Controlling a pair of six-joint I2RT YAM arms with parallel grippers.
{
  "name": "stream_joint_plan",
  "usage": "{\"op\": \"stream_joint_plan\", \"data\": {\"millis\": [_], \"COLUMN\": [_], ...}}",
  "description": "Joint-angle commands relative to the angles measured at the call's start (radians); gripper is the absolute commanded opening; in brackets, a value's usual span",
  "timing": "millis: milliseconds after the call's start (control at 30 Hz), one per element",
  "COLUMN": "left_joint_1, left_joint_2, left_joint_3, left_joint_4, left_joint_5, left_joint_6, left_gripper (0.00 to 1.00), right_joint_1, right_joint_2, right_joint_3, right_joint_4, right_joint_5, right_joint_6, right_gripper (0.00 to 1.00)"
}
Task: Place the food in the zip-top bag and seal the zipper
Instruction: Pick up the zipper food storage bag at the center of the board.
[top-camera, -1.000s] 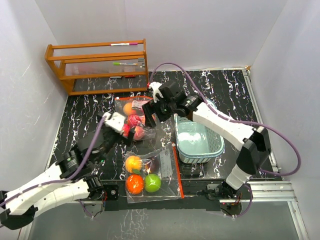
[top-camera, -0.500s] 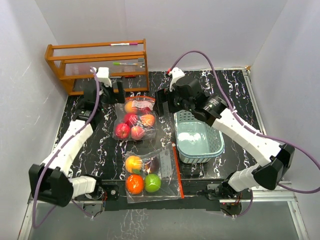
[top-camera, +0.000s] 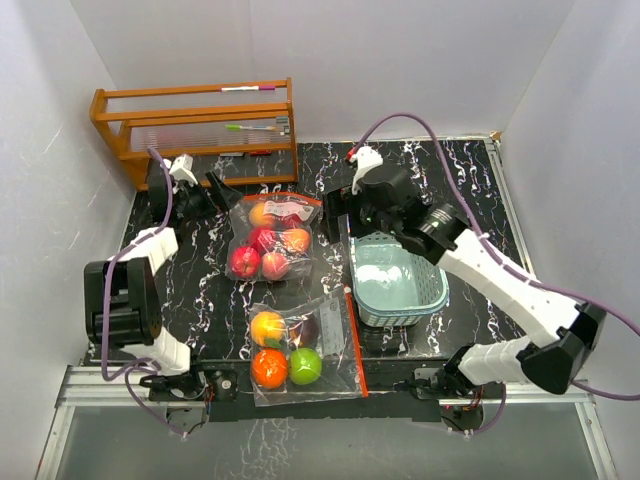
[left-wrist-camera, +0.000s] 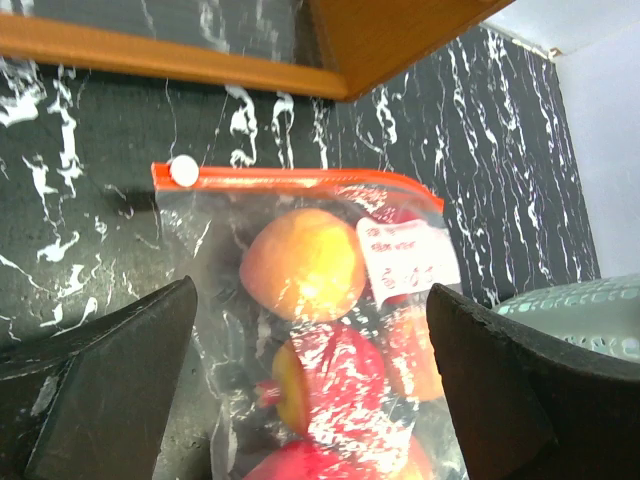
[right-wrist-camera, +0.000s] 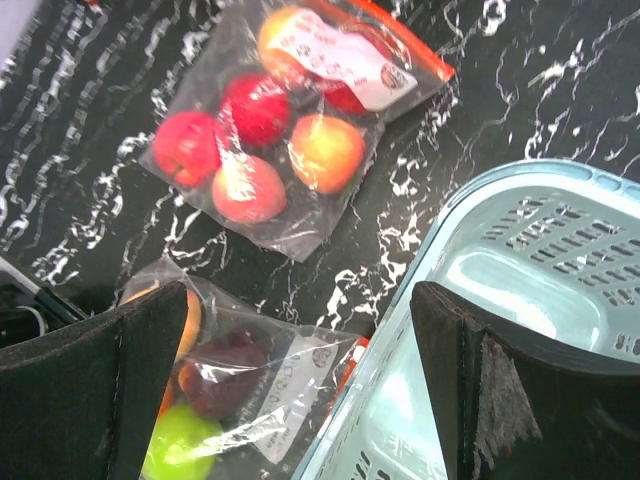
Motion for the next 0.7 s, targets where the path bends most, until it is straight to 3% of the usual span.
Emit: {"op": "stream_joint_plan", "data": {"millis": [0,200,467,567,667], "left_joint_1": [0.044,0.058,0.061,0.060,0.061], "left_joint_2": [0.048,0.080,0.175,0.228,0.258], "left_joint_3": [-0.050,-0.044,-0.024,-0.001,0.003], "left_joint_4": [0.193,0.138,0.246,0.278,0.324], "left_joint_5": [0.174,0.125,0.139,0.176,0.168], "left_joint_6": [-0.057,0.034,0.046,0.096,0.117], "left_gripper": [0.97,0.97,0.97,0.89,0.88], "right_joint_1": [-0.003,-0.004,-0.003,-0.004,-0.004], "right_joint_2": [-0.087,-0.105,-0.141,-0.141,-0.140], "right_joint_3": [0.050,0.038,-0.006,-0.001,-0.001], "right_joint_4": [0.068,0.058,0.094,0.092,0.088], "right_joint_5": [-0.016,-0.057,-0.040,-0.040,-0.040], "right_joint_6": [-0.043,-0.055,-0.051,-0.052,-0.050], "right_gripper": [0.98,0.98,0.98,0.98,0.98]}}
